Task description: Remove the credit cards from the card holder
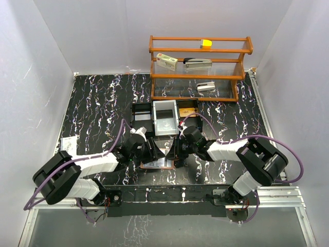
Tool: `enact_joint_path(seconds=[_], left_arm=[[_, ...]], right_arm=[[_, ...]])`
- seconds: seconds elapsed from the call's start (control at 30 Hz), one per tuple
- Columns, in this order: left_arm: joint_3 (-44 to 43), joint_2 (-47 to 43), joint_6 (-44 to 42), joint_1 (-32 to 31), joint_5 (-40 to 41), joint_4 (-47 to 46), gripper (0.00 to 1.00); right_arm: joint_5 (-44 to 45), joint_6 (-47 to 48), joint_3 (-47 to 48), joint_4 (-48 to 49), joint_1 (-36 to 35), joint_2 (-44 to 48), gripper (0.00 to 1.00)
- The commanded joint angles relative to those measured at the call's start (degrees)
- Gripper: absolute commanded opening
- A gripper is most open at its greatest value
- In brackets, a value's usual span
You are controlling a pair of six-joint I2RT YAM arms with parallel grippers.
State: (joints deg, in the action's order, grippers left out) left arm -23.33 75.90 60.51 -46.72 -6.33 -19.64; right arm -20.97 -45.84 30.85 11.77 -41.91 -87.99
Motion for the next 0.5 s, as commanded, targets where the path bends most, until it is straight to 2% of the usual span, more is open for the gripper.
enact_joint_path(seconds=[0.0,0.13,0.27,0.33,0.47], left_arm=[[-0.2,-4.1,-1.9,-0.2,4.3,8.3,0.53],[-1.7,-4.1,-4.9,-0.2,5.5,13.5,0.55],[-6.6,0.7,-10.6,-0.2,3.4,20.2,0.54],[-8.1,3.4,-12.3,-0.2,1.1,20.6,0.52],[-8.9,5.1,-9.2,-0.1,4.2,24.0,0.46]], right_arm=[[3.4,0.2,-3.3,-6.0,-0.3,-2.5,0.19],[4.4,-0.4,-3.9,-6.0,-0.1,-2.4,0.19],[3.2,-0.6,-4.5,-4.4,0.1,-3.6,0.19],[1.9,-0.8,-5.0,-2.9,0.3,-4.4,0.19],[5.8,-2.6,-5.7,-4.1,0.5,-4.2,0.18]])
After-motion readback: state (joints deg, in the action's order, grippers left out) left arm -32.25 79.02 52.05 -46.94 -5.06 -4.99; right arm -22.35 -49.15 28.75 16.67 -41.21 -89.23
